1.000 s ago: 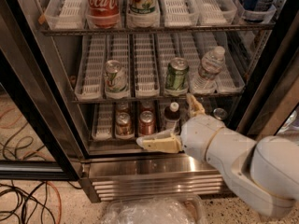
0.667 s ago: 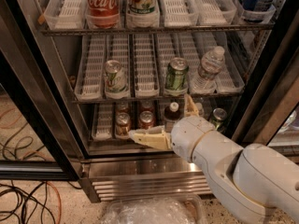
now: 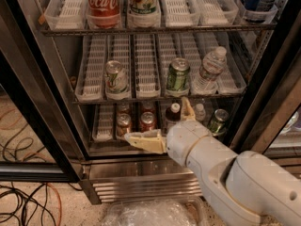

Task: Pick 7up can from middle shelf of fridge

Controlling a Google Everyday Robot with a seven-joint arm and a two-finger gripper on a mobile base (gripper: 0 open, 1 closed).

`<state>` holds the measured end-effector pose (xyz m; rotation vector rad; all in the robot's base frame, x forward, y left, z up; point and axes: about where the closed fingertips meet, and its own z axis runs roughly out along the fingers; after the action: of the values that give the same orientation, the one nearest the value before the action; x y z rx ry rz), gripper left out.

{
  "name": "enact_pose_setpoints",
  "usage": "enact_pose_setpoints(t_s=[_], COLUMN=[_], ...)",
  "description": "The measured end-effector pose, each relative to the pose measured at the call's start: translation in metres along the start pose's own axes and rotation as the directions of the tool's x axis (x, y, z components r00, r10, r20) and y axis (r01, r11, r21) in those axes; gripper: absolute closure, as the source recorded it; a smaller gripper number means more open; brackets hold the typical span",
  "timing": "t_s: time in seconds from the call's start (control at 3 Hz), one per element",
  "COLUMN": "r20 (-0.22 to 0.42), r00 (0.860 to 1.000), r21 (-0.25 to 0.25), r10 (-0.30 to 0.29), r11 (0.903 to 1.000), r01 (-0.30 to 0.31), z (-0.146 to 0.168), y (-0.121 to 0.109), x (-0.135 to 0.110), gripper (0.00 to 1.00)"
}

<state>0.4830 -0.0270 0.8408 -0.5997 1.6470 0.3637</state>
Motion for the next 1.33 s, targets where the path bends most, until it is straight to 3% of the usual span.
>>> enact_pose_setpoints(t_s=[0.67,1.33], r20=[0.134,0.234], r00=[0.99,0.964], r21=[-0.001,-0.029], r10=[0.044,0.126], r11=[0.999,0.9921], r01=[-0.044,-0.122], z=[0.024,0.06], y=[0.048,0.092], x=[-0.017,-0.011], gripper=[0.0,0.0])
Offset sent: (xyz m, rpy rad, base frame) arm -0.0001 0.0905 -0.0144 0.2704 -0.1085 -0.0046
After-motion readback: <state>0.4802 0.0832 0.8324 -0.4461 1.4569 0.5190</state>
